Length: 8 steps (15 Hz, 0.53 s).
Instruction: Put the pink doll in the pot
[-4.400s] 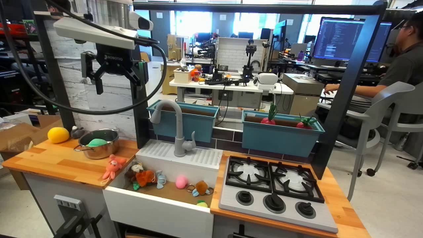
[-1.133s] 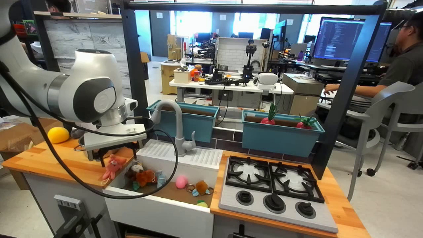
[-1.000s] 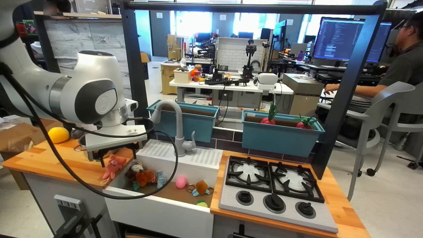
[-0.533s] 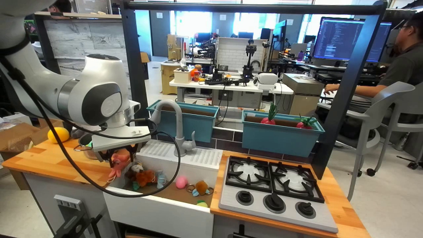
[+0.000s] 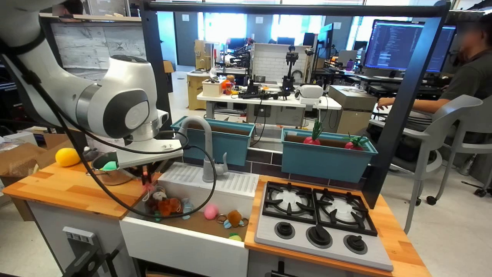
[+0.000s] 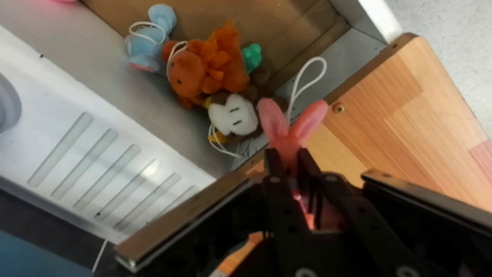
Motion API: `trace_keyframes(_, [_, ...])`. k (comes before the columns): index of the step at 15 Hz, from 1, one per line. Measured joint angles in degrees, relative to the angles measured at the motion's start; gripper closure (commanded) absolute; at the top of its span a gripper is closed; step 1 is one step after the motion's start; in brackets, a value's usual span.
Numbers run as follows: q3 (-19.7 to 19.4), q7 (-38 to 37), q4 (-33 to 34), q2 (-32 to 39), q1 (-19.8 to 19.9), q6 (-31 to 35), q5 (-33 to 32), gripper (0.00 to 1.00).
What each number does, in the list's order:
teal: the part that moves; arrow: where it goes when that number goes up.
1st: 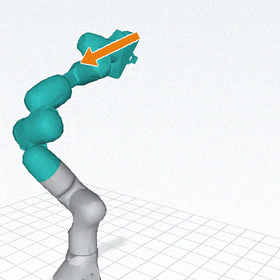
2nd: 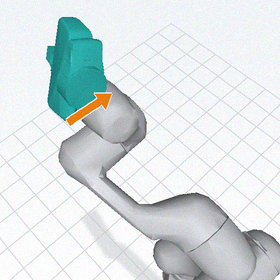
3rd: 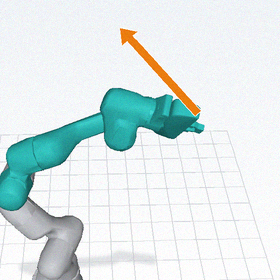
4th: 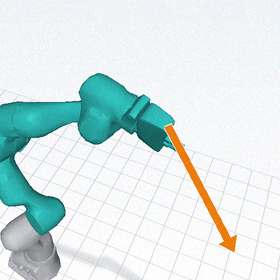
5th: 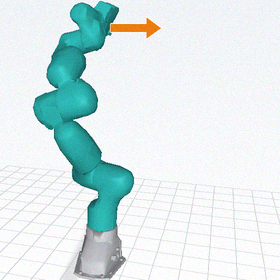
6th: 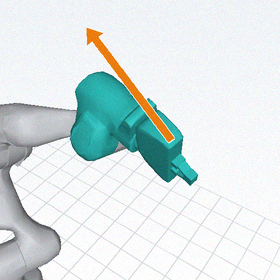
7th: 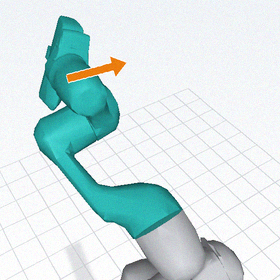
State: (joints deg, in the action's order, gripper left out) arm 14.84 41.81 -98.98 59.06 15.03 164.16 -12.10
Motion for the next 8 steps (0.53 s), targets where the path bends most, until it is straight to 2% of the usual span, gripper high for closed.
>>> trace_keyframes(3, [4.2, 4.7, -4.8, -4.1, 5.2, 2.4, 0.0, 0.97])
trace_keyframes(8, [13.4, 14.0, -17.1, -12.4, 17.0, 6.0, 0.2, 0.97])
